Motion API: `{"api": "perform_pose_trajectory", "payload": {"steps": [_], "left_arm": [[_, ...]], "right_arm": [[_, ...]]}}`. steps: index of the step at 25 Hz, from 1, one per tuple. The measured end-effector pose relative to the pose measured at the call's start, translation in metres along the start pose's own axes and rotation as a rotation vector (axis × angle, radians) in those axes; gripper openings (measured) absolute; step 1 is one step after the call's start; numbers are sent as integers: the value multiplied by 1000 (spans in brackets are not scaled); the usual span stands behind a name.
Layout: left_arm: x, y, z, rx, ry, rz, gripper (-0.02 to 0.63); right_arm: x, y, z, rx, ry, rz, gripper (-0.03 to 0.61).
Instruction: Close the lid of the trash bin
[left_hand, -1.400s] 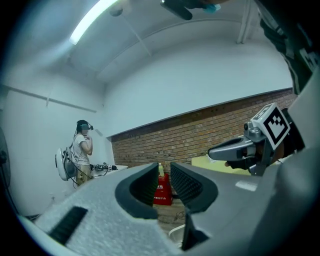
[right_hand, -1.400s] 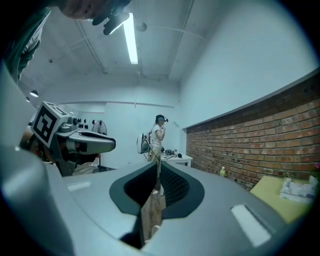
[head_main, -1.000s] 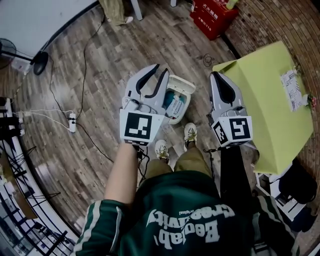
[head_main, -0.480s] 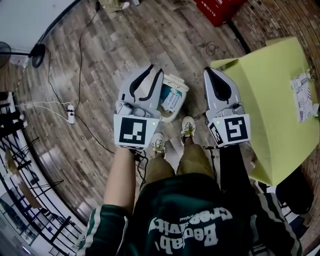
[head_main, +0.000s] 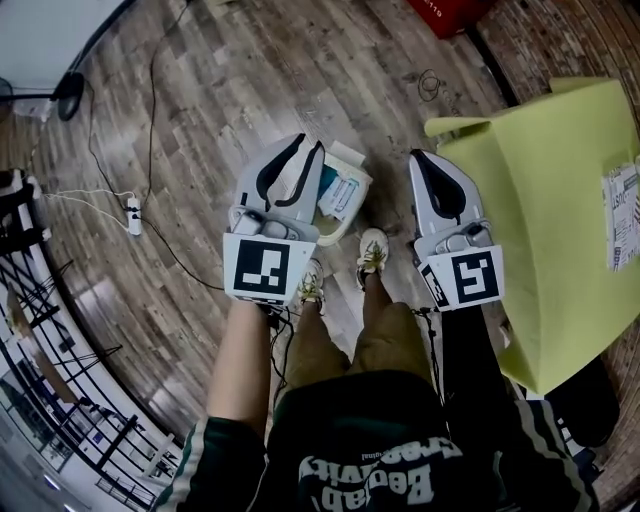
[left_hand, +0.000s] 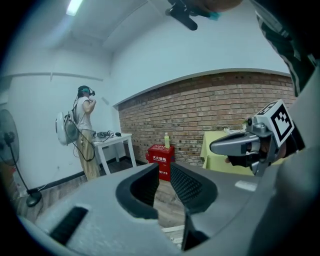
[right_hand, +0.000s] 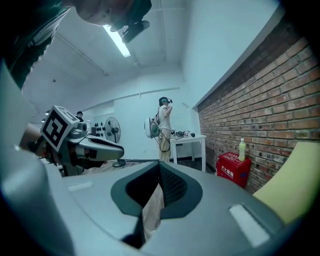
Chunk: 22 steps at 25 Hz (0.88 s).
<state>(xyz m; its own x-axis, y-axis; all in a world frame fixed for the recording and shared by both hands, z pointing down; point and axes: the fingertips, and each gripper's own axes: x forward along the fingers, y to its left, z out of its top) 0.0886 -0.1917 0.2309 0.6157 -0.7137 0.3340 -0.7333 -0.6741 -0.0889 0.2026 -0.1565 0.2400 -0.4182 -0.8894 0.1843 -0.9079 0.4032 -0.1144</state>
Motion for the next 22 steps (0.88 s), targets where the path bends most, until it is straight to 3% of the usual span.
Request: {"api": "perform_pose_trajectory", "payload": {"steps": [7, 22], "left_arm": [[17, -12, -60, -34, 77, -23, 67], [65, -12, -146, -46, 204, -57, 72]], "right_arm": [[6, 0, -37, 24, 9, 20, 12], [25, 7, -90, 87, 8, 26, 13]]}}
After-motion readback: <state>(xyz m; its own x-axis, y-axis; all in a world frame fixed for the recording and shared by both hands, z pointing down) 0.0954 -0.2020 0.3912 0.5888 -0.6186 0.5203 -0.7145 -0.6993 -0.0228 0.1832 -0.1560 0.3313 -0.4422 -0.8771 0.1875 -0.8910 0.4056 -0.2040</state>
